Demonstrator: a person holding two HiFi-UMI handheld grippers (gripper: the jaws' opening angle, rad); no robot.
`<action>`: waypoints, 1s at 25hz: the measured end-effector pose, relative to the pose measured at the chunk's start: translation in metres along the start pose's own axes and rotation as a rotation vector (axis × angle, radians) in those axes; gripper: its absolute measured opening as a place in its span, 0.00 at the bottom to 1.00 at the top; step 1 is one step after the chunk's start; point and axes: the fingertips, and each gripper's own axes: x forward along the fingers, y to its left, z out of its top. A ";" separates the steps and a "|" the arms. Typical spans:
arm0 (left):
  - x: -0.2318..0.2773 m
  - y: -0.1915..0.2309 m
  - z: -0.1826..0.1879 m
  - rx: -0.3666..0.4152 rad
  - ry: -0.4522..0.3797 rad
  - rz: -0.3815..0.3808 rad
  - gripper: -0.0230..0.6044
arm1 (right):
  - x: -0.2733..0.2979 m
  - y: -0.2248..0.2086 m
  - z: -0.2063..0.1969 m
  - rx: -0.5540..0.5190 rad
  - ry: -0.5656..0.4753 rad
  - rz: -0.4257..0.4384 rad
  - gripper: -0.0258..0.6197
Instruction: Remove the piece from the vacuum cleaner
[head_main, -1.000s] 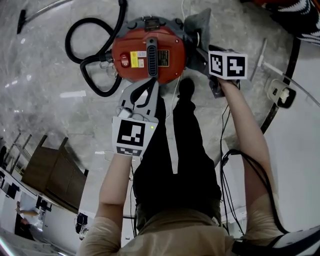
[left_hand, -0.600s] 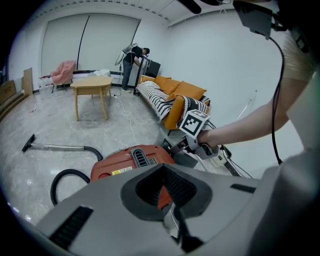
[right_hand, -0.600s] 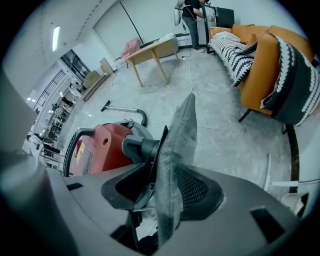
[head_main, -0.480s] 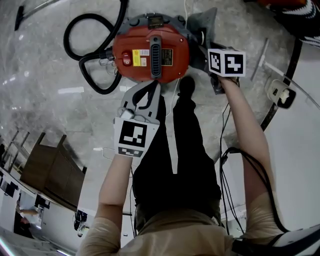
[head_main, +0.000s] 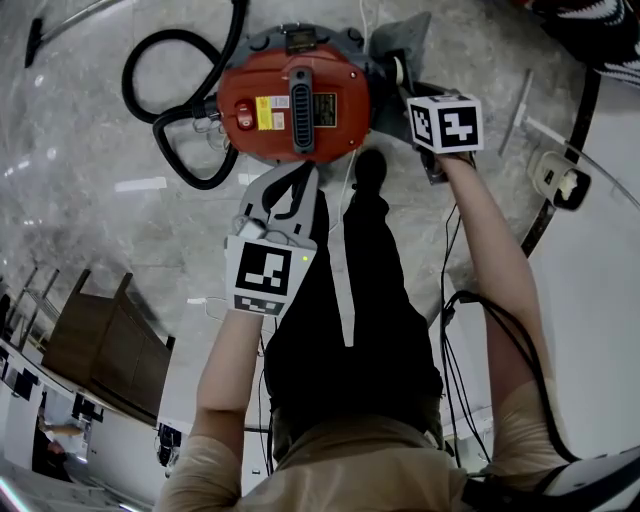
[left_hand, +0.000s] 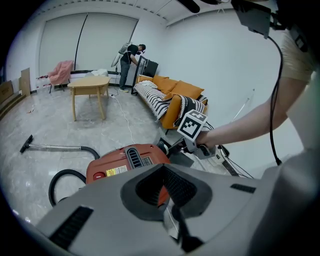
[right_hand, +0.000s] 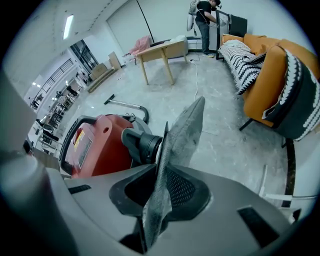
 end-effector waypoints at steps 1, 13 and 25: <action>0.000 -0.001 -0.001 0.001 0.002 -0.001 0.04 | 0.000 -0.001 -0.001 -0.001 0.001 0.000 0.13; 0.000 -0.009 0.000 0.011 0.004 -0.009 0.04 | 0.005 -0.009 -0.007 -0.071 -0.027 -0.007 0.11; 0.002 -0.011 -0.002 0.016 0.008 -0.005 0.04 | 0.006 -0.010 -0.015 -0.505 -0.012 -0.151 0.11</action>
